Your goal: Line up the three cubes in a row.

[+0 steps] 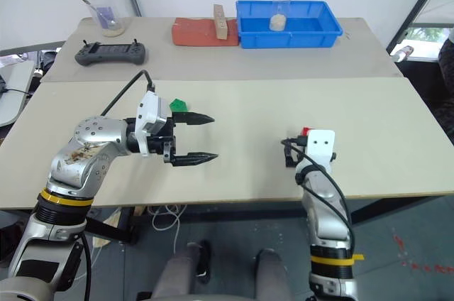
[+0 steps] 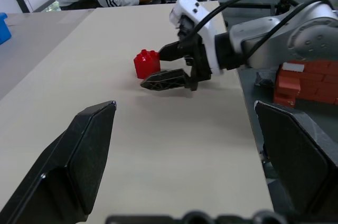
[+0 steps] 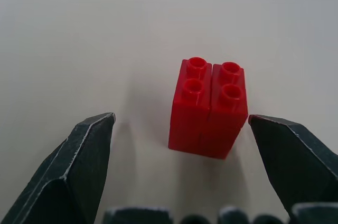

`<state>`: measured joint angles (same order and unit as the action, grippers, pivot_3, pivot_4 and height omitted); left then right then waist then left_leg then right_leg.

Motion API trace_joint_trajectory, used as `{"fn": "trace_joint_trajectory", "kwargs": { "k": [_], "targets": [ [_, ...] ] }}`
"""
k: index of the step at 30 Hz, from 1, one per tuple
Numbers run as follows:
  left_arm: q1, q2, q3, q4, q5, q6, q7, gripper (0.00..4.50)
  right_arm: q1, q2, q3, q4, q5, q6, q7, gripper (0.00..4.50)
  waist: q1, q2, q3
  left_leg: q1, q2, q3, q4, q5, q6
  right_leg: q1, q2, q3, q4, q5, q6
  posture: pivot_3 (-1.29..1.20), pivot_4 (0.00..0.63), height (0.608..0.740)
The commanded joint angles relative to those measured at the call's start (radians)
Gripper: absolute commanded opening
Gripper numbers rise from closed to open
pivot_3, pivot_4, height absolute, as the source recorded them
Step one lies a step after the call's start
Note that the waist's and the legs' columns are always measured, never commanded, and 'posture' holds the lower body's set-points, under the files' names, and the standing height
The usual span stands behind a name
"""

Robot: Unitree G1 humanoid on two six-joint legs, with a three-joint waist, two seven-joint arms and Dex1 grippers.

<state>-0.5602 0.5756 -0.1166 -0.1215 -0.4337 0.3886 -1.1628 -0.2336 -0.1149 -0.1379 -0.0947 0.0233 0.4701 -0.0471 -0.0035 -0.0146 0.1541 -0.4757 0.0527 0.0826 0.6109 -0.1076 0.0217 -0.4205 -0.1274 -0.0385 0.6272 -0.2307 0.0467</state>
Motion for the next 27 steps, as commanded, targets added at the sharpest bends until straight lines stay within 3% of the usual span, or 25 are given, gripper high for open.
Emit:
{"fn": "trace_joint_trajectory", "kwargs": {
  "k": [1,3,4,12,13,18,24,27],
  "targets": [
    [-0.029,0.001,0.013,-0.021,-0.016,-0.002,-0.002,4.50,-0.034,-0.008,-0.031,0.032,-0.014,-0.046,-0.040,4.49,0.000,0.000,0.000,0.000,0.000,0.000,0.000,0.000,0.000,0.000,0.000,0.000,0.000,0.000,0.000,0.00,0.150,0.740],
    [-0.030,0.003,0.016,-0.023,-0.015,-0.004,-0.001,4.50,-0.041,-0.006,-0.037,0.053,-0.008,-0.056,-0.046,4.49,-0.002,0.000,0.000,0.000,0.000,0.000,0.000,0.000,0.000,0.000,0.000,0.000,0.000,0.001,0.000,0.00,0.150,0.740],
    [-0.030,0.003,0.018,-0.025,-0.016,-0.001,0.001,4.50,-0.041,-0.011,-0.036,0.062,-0.012,-0.064,-0.047,4.25,-0.002,0.000,0.000,0.000,0.000,0.000,0.000,0.000,0.000,0.000,0.000,0.000,0.000,0.001,0.000,0.00,0.150,0.740],
    [-0.024,0.006,0.024,-0.037,-0.018,0.004,0.012,4.50,-0.056,-0.021,-0.037,0.115,0.000,-0.116,-0.023,1.58,-0.008,0.000,0.000,0.000,0.000,0.000,0.000,0.000,0.000,0.000,0.000,0.000,0.000,0.001,0.001,0.00,0.150,0.740],
    [-0.021,0.006,0.024,-0.039,-0.018,0.003,0.013,4.50,-0.056,-0.026,-0.033,0.120,0.000,-0.124,-0.014,1.43,-0.008,0.000,0.000,0.000,0.000,0.000,0.000,0.000,0.000,0.000,0.000,0.000,0.000,0.001,0.001,0.00,0.150,0.740],
    [0.001,0.005,0.035,-0.051,-0.020,-0.005,0.029,4.50,-0.044,-0.118,-0.007,0.068,0.024,-0.115,0.130,1.43,-0.008,0.000,0.000,0.000,0.000,0.000,0.001,0.000,0.001,0.000,0.000,0.001,0.000,0.001,0.000,0.00,0.150,0.740],
    [0.109,0.028,0.083,-0.078,-0.015,-0.048,0.041,4.50,-0.154,-0.340,0.091,0.052,0.214,-0.036,0.642,1.43,-0.020,0.000,0.000,0.001,0.000,0.000,0.001,0.001,0.001,-0.001,0.001,0.003,0.001,0.002,-0.001,0.00,0.150,0.740],
    [0.198,0.039,0.110,-0.101,0.000,-0.089,0.058,4.50,-0.239,-0.389,0.150,0.134,0.262,-0.089,0.860,1.43,-0.024,0.000,0.000,0.002,0.001,-0.002,0.001,0.001,0.001,0.000,0.003,0.003,0.001,0.001,-0.002,0.00,0.150,0.740]
  ]
}}
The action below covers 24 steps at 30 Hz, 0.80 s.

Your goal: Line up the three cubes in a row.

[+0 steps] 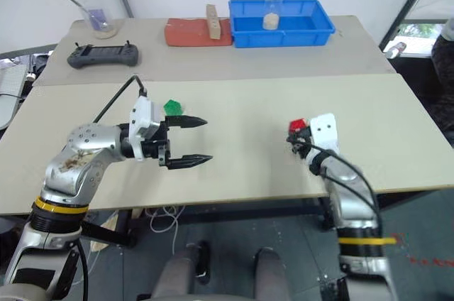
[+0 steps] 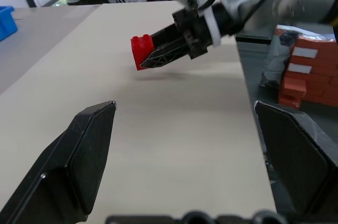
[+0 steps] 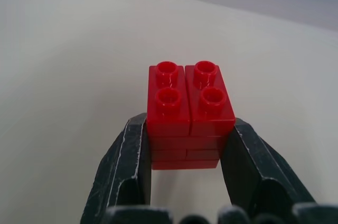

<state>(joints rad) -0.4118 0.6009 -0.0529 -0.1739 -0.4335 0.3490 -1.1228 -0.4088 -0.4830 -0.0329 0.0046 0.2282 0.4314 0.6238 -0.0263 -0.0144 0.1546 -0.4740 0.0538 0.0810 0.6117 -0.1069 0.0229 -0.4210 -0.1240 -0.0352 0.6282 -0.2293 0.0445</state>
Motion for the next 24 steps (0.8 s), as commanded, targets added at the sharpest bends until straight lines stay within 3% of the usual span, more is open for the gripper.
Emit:
{"fn": "trace_joint_trajectory", "kwargs": {
  "k": [1,9,16,24],
  "targets": [
    [0.092,0.016,0.060,-0.071,-0.001,-0.057,0.032,4.50,-0.097,-0.026,0.071,0.071,0.064,-0.081,0.264,1.43,-0.002,0.000,0.000,0.000,0.000,0.000,0.000,0.000,0.000,0.000,0.001,0.000,0.000,0.000,-0.001,0.00,0.150,0.740],
    [0.366,0.015,0.139,-0.268,-0.028,-0.046,0.148,4.50,-0.256,-0.015,0.209,0.492,-0.001,-0.453,0.691,1.43,0.025,-0.001,0.001,-0.001,0.000,0.002,0.001,-0.004,-0.006,0.000,-0.001,-0.001,-0.001,-0.002,-0.005,0.00,0.150,0.740],
    [0.464,0.044,0.170,-0.349,-0.047,-0.039,0.172,4.50,-0.351,-0.021,0.223,0.770,-0.070,-0.643,0.829,1.43,0.028,0.000,0.002,-0.001,0.001,0.002,0.003,-0.005,-0.009,0.000,-0.001,-0.002,-0.001,-0.002,-0.007,0.00,0.150,0.740],
    [0.439,0.057,0.144,-0.369,-0.062,-0.016,0.186,4.50,-0.394,-0.071,0.203,0.893,-0.100,-0.700,0.907,1.43,0.027,0.000,0.002,0.000,0.000,0.002,0.003,-0.005,-0.009,0.001,-0.001,-0.002,0.000,-0.002,-0.006,0.00,0.150,0.740]
  ]
}}
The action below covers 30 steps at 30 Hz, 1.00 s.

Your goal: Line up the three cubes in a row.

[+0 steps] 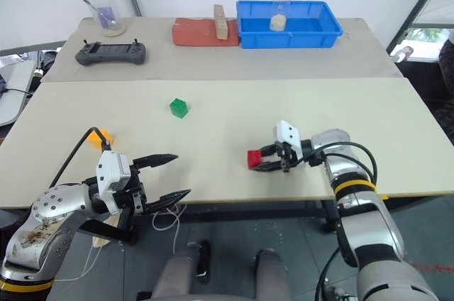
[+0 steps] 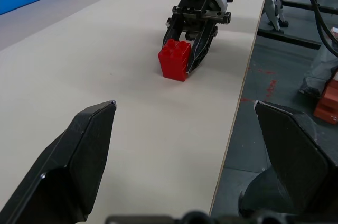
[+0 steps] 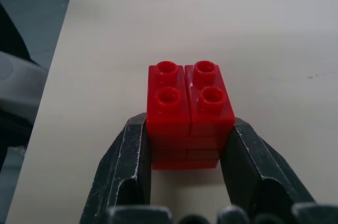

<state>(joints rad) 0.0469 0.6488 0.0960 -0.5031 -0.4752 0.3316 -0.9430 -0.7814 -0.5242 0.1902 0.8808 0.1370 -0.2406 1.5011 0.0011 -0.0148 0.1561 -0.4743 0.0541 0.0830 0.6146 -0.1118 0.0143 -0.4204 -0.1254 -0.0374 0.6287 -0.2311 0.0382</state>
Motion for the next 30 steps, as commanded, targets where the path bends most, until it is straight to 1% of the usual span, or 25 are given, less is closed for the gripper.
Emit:
{"fn": "trace_joint_trajectory", "kwargs": {
  "k": [1,7,8,10,13,14,18,21,22,24,25,27,30],
  "targets": [
    [-0.022,0.005,-0.018,-0.045,-0.022,0.006,0.006,4.50,-0.023,-0.036,-0.020,0.021,-0.013,-0.031,0.036,1.43,0.000,0.000,0.000,0.000,0.000,0.000,0.000,0.000,0.000,0.000,0.000,0.000,0.000,0.000,0.000,0.00,0.150,0.740],
    [-0.036,-0.018,-0.069,-0.050,-0.015,0.006,0.019,4.50,-0.028,-0.054,-0.014,0.046,-0.040,-0.041,0.046,1.43,-0.001,0.000,0.000,0.000,0.000,0.000,0.000,0.000,0.000,0.001,0.000,0.000,0.000,0.000,0.000,0.00,0.150,0.740],
    [-0.034,-0.019,-0.074,-0.048,-0.014,0.003,0.018,4.50,-0.029,-0.056,-0.013,0.050,-0.046,-0.041,0.043,2.45,0.000,0.000,0.000,0.000,0.000,0.000,0.000,0.000,0.000,0.001,0.000,0.000,0.001,0.000,0.000,0.00,0.150,0.740],
    [-0.031,-0.020,-0.078,-0.043,-0.013,-0.004,0.016,4.50,-0.032,-0.060,-0.012,0.057,-0.064,-0.052,0.031,3.07,0.000,0.000,0.000,0.000,0.000,0.000,0.000,0.000,0.000,0.001,0.000,0.000,0.000,0.000,0.000,0.00,0.150,0.740],
    [-0.031,-0.023,-0.087,-0.025,-0.002,-0.018,0.010,4.50,-0.042,-0.074,-0.014,0.076,-0.088,-0.088,0.017,4.20,-0.001,0.000,0.000,0.000,0.000,0.000,0.001,0.000,0.000,0.001,0.000,0.000,0.000,0.000,0.000,0.00,0.150,0.740],
    [-0.026,-0.025,-0.090,-0.017,0.001,-0.024,0.009,4.50,-0.044,-0.081,-0.018,0.077,-0.090,-0.085,0.017,4.45,-0.001,0.000,0.000,0.000,0.000,0.000,0.000,0.000,0.000,0.001,0.000,0.000,0.000,0.000,0.000,0.00,0.150,0.740],
    [-0.019,-0.036,-0.089,0.054,0.029,-0.066,0.013,4.50,-0.031,-0.122,-0.034,0.035,-0.076,-0.058,0.041,4.49,0.000,0.000,0.000,0.001,0.000,0.000,0.001,0.000,0.000,0.000,0.000,0.000,0.000,0.000,-0.001,0.00,0.150,0.740],
    [-0.066,-0.071,-0.058,0.153,0.053,-0.081,0.082,4.50,-0.011,-0.144,-0.062,-0.060,-0.035,0.026,0.033,4.49,0.001,0.000,0.000,0.000,0.000,0.000,0.001,0.000,0.000,0.001,0.000,0.000,0.000,0.000,-0.001,0.00,0.150,0.740],
    [-0.089,-0.090,-0.048,0.189,0.071,-0.088,0.118,4.50,0.000,-0.146,-0.078,-0.125,-0.010,0.083,0.014,4.49,0.001,0.000,0.000,0.000,0.000,0.000,0.001,0.000,0.000,0.000,0.000,0.000,0.001,0.000,-0.001,0.00,0.150,0.740],
    [-0.134,-0.128,-0.043,0.258,0.122,-0.102,0.203,4.50,0.053,-0.151,-0.115,-0.329,0.040,0.208,-0.045,4.49,0.003,0.000,0.000,0.000,0.000,0.000,0.001,0.000,0.000,0.000,0.000,0.000,0.001,0.000,0.000,0.00,0.150,0.740],
    [-0.159,-0.153,-0.041,0.296,0.160,-0.118,0.260,4.50,0.091,-0.152,-0.133,-0.455,0.057,0.285,-0.098,4.49,0.004,0.000,0.000,0.000,0.000,0.000,0.001,0.000,0.000,0.000,0.000,0.000,0.002,0.003,0.004,0.00,0.150,0.740],
    [-0.205,-0.207,-0.030,0.351,0.202,-0.125,0.362,4.50,0.162,-0.149,-0.167,-0.675,0.102,0.426,-0.190,4.49,0.010,0.000,0.000,0.000,0.000,-0.001,0.001,0.000,0.000,0.000,0.000,0.000,0.002,0.003,0.005,0.00,0.150,0.740],
    [-0.296,-0.293,-0.018,0.467,0.251,-0.138,0.493,4.50,0.272,-0.118,-0.222,-1.031,0.205,0.712,-0.378,4.49,0.016,0.000,0.000,-0.001,0.000,-0.001,0.002,0.000,0.000,0.000,0.000,0.000,0.002,0.003,0.005,0.00,0.150,0.740]
  ]
}}
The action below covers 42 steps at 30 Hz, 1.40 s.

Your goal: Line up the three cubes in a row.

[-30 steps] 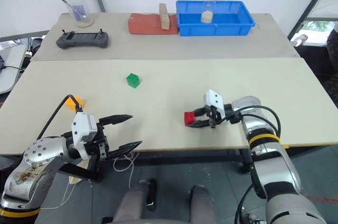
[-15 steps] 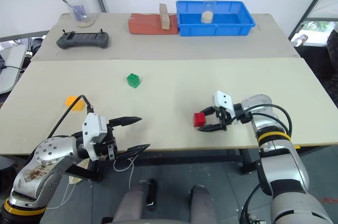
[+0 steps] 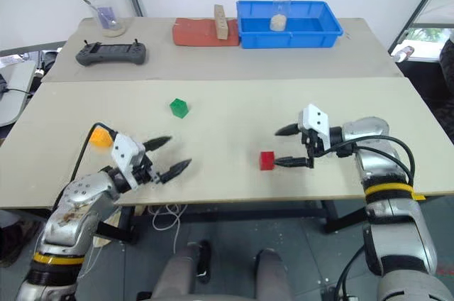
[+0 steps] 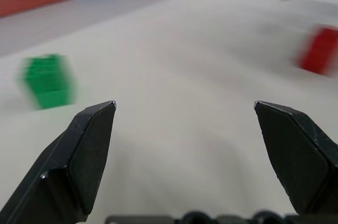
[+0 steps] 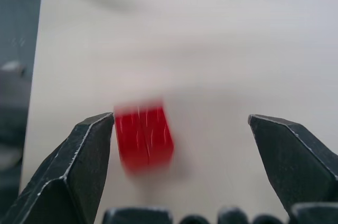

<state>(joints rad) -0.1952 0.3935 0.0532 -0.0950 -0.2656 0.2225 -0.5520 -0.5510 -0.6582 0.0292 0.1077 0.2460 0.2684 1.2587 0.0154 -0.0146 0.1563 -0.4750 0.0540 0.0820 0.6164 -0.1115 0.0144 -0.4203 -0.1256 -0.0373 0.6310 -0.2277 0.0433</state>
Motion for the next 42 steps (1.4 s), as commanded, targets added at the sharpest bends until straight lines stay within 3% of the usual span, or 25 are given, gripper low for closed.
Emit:
{"fn": "trace_joint_trajectory", "kwargs": {
  "k": [1,5,8,16,21,24,29,33,36,42],
  "targets": [
    [-0.080,-0.058,0.025,0.095,0.053,-0.035,0.129,4.50,0.064,0.031,-0.078,-0.345,0.130,0.284,-0.195,4.49,0.004,0.000,0.000,0.000,0.000,0.000,0.000,0.000,0.000,0.000,0.000,0.000,0.000,0.000,0.000,0.00,0.150,0.740],
    [-0.212,-0.121,0.027,0.292,0.101,-0.112,0.213,4.50,0.084,0.118,-0.126,-0.611,0.254,0.546,-0.424,4.49,0.012,-0.001,0.000,-0.001,0.000,0.000,0.001,0.000,0.000,0.000,0.000,0.000,0.000,0.001,0.001,0.00,0.150,0.740],
    [-0.327,-0.148,0.044,0.483,0.114,-0.192,0.243,4.50,0.062,0.163,-0.144,-0.702,0.300,0.642,-0.544,4.49,0.020,-0.002,0.000,-0.001,0.000,-0.001,0.002,0.000,0.000,0.000,0.000,-0.001,-0.001,0.002,0.002,0.00,0.150,0.740],
    [-0.606,-0.148,0.056,0.982,0.123,-0.379,0.157,4.50,0.044,0.159,-0.155,-0.747,0.327,0.693,-0.679,4.49,0.025,-0.004,0.002,-0.003,-0.001,0.000,0.003,0.000,0.000,0.000,0.000,-0.001,-0.002,0.003,0.002,0.00,0.150,0.740],
    [-0.719,-0.158,0.045,1.179,0.141,-0.429,0.075,4.50,0.056,0.142,-0.167,-0.759,0.346,0.688,-0.716,4.49,0.023,-0.006,0.003,-0.004,-0.001,0.000,0.004,0.002,0.003,0.000,0.000,-0.001,-0.002,0.003,0.002,0.00,0.150,0.740],
    [-0.749,-0.161,0.040,1.231,0.159,-0.444,0.074,3.70,0.060,0.134,-0.169,-0.764,0.357,0.684,-0.727,4.50,0.022,-0.006,0.003,-0.004,-0.001,0.000,0.004,0.002,0.004,0.000,0.000,-0.001,-0.002,0.003,0.002,0.00,0.150,0.740],
    [-0.747,-0.151,0.045,1.258,0.172,-0.459,0.091,1.27,0.061,0.122,-0.172,-0.764,0.371,0.675,-0.742,4.50,0.021,-0.007,0.004,-0.004,0.000,-0.001,0.004,0.002,0.004,0.000,0.000,-0.001,-0.002,0.003,0.002,0.00,0.150,0.740],
    [-0.734,-0.149,0.047,1.249,0.175,-0.474,0.084,1.28,0.058,0.119,-0.169,-0.762,0.380,0.671,-0.754,4.50,0.021,-0.008,0.004,-0.004,0.000,0.000,0.004,0.002,0.004,0.000,0.000,-0.001,-0.002,0.003,0.002,0.00,0.150,0.740],
    [-0.710,-0.171,0.038,1.126,0.126,-0.463,-0.055,1.28,0.078,0.087,-0.166,-0.760,0.372,0.664,-0.735,4.50,0.022,-0.008,0.004,-0.004,0.000,0.000,0.004,0.002,0.004,0.000,0.000,-0.001,-0.002,0.003,0.002,0.00,0.150,0.740],
    [-0.473,-0.088,-0.168,0.540,0.034,-0.243,-0.532,1.28,0.175,-0.083,-0.212,-0.723,0.379,0.599,-0.567,4.50,0.016,-0.008,0.004,-0.008,0.000,0.000,0.007,0.001,0.005,-0.001,-0.001,-0.001,-0.004,0.003,0.002,0.00,0.150,0.740]
  ]
}}
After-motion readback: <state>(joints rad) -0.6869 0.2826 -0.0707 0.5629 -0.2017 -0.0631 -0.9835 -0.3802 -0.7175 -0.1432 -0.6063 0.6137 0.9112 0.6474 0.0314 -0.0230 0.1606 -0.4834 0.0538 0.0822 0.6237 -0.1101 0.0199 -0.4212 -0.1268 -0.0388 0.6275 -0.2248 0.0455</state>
